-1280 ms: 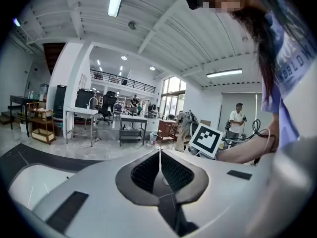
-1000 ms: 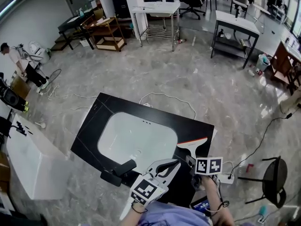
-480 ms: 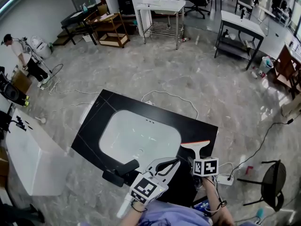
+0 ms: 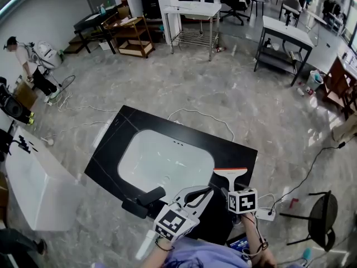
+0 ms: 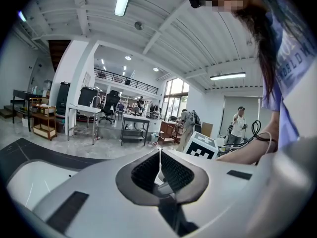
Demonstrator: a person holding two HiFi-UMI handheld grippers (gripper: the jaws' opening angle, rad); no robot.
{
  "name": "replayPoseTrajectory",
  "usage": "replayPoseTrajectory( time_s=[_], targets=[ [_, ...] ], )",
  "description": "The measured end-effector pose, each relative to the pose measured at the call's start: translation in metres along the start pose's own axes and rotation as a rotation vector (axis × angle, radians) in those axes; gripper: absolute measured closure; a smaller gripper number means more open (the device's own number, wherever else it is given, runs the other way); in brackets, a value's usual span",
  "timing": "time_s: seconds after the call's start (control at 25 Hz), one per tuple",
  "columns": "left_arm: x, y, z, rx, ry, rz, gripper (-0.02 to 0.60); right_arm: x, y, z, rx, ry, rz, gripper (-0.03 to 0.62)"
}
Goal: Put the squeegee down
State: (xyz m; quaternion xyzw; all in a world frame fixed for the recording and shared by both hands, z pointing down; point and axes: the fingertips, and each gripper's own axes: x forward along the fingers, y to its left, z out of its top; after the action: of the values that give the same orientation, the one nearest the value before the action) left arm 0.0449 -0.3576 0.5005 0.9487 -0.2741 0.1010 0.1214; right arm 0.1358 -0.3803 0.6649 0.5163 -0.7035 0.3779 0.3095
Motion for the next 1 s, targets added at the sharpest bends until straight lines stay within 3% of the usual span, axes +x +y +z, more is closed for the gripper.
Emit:
replayPoseTrajectory(
  time_s=[0.64,1.0],
  targets=[
    [-0.009,-0.032,-0.004,0.009,-0.014,0.002,0.568,-0.094,0.017,0.005,0.122,-0.215,0.150,0.447],
    [-0.008,-0.063,-0.002,0.013,-0.023,0.014,0.568,-0.159,0.009,-0.006,0.137,-0.324,0.168,0.480]
  ],
)
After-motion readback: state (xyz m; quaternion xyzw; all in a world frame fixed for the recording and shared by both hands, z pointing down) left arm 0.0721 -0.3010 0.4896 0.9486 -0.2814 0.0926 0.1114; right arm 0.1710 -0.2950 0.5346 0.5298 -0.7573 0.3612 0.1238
